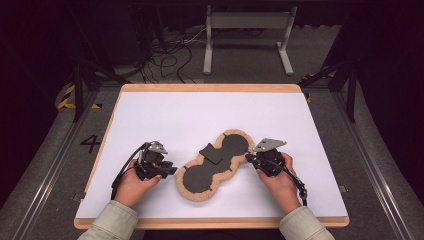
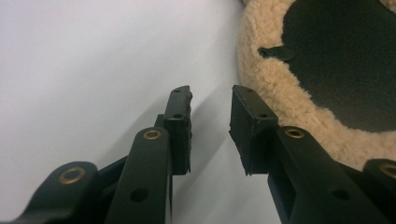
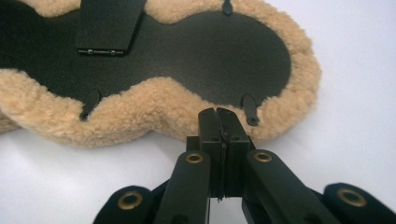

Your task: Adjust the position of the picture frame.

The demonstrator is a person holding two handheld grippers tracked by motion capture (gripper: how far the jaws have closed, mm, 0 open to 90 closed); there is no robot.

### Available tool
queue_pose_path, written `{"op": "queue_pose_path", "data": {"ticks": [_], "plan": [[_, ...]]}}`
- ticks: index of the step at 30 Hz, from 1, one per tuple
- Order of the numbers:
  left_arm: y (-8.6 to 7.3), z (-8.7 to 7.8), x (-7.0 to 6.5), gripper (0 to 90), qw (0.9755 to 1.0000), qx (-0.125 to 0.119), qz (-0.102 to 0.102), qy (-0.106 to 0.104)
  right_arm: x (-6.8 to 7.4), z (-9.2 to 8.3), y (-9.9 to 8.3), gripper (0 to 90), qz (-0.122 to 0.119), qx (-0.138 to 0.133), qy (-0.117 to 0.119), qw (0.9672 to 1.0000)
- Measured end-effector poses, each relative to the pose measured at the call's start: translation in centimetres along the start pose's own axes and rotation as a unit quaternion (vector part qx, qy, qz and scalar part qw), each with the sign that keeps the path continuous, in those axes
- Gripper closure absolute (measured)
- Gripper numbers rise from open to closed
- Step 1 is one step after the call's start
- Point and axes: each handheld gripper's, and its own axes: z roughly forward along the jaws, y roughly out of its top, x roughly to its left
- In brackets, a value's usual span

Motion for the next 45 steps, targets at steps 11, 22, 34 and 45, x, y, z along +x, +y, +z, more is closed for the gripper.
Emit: {"op": "queue_pose_path", "data": {"ticks": [11, 22, 34, 45], "plan": [[0.7, 1.0, -0.9, 84.5, 0.9994, 0.015, 0.018, -0.027, -1.1, -2.9, -1.5, 88.3, 0.023, -0.022, -0.003, 0.9995], [1.7, 2.2, -3.8, 89.8, 0.9907, 0.034, 0.093, -0.093, -1.9, -4.2, -2.5, 87.7, 0.035, -0.026, -0.013, 0.999], [3.6, 4.2, -8.8, 88.1, 0.9732, 0.049, 0.184, -0.13, -2.3, -5.3, -3.3, 87.7, 0.045, -0.03, -0.022, 0.9983], [5.5, 6.7, -11.9, 86.5, 0.9641, 0.034, 0.209, -0.16, -2.8, -6.8, -4.9, 89.3, 0.069, -0.028, -0.046, 0.9961]]}}
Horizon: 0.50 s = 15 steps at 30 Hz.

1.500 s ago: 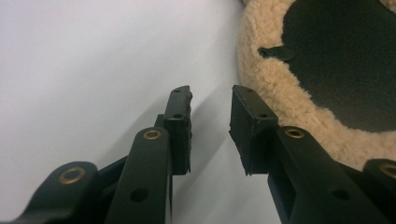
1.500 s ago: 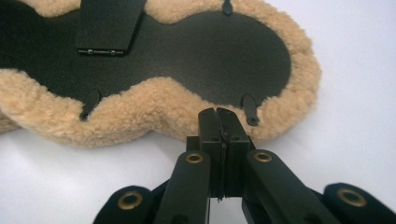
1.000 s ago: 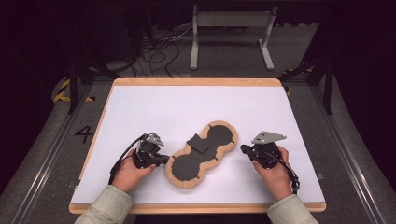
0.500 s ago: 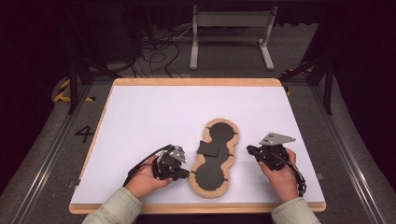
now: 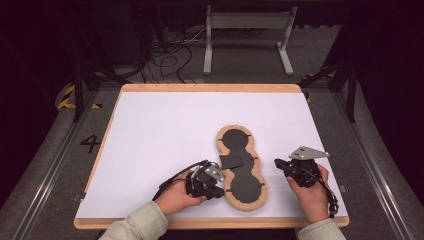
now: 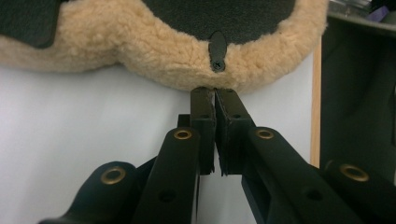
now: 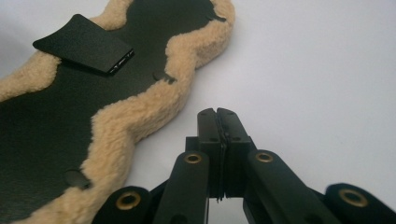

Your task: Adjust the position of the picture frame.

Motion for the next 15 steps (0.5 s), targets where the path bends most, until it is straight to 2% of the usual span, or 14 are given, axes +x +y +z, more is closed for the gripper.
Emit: {"op": "queue_pose_path", "data": {"ticks": [8, 12, 15], "plan": [[-0.1, 0.0, -0.4, 84.7, 1.0, -0.005, 0.0, 0.007, -0.1, 0.1, 0.1, 89.3, 0.004, 0.0, 0.004, 1.0], [-0.6, -1.0, -0.3, 83.4, 0.9998, -0.011, -0.006, 0.018, 0.1, 1.2, 1.2, 89.5, 0.004, 0.001, 0.016, 0.9999], [-1.4, -2.6, 0.1, 82.2, 0.9985, -0.035, -0.027, 0.033, 0.4, 2.5, 2.9, 90.0, -0.006, 0.017, 0.022, 0.9996]]}}
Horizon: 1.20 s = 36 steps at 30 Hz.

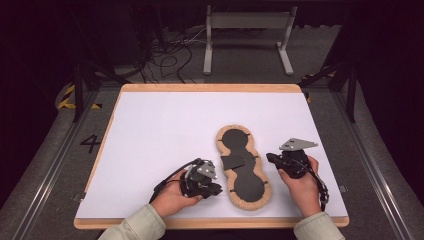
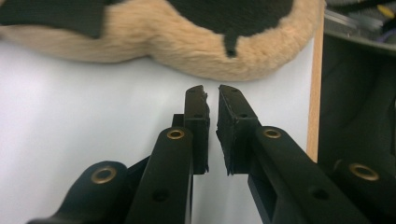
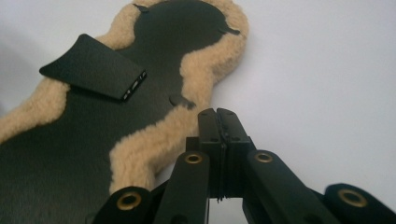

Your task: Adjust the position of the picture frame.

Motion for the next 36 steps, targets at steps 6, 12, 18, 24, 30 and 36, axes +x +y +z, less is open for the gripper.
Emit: {"op": "queue_pose_path", "data": {"ticks": [6, 12, 18, 24, 30, 36], "plan": [[-1.2, -2.8, 1.8, 82.3, 0.9971, -0.056, -0.038, 0.035, -0.7, 2.5, 2.7, 90.0, -0.003, 0.057, -0.004, 0.9984], [-2.3, -4.5, 2.9, 81.1, 0.9905, -0.092, -0.076, 0.068, -1.2, 5.0, 4.7, 90.0, 0.006, 0.083, -0.007, 0.9965], [-3.5, -5.9, 3.6, 81.2, 0.9848, -0.12, -0.099, 0.078, -1.8, 8.1, 5.7, 90.0, -0.011, 0.136, -0.046, 0.9895], [-3.8, -6.3, 3.9, 81.5, 0.9826, -0.127, -0.108, 0.081, -1.4, 9.4, 6.3, 90.0, -0.005, 0.146, -0.037, 0.9886], [-3.5, -6.2, 3.8, 81.5, 0.9828, -0.127, -0.105, 0.083, 1.6, 10.9, 8.2, 90.0, -0.039, 0.137, -0.012, 0.9898], [-3.5, -6.2, 4.2, 81.5, 0.9826, -0.129, -0.109, 0.078, 3.7, 11.8, 10.0, 90.0, -0.057, 0.127, 0.002, 0.9902]]}}
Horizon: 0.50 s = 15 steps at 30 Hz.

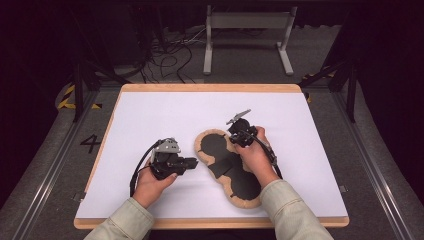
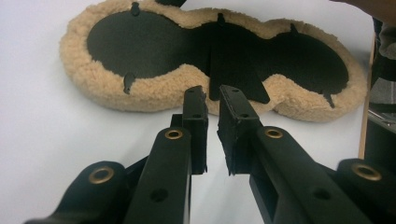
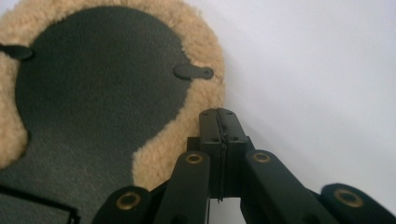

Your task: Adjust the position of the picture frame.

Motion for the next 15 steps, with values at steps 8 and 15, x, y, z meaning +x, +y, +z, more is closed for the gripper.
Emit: {"op": "queue_pose_path", "data": {"ticks": [8, 15], "plan": [[0.1, 0.0, 0.0, 81.5, 1.0, -0.004, 0.0, 0.004, 1.6, 0.7, 1.0, 90.0, -0.007, -0.01, 0.022, 0.9997], [0.1, -0.1, 0.0, 81.6, 1.0, -0.004, 0.001, 0.006, 3.5, 1.2, 1.5, 90.0, -0.031, -0.031, 0.063, 0.997]]}}
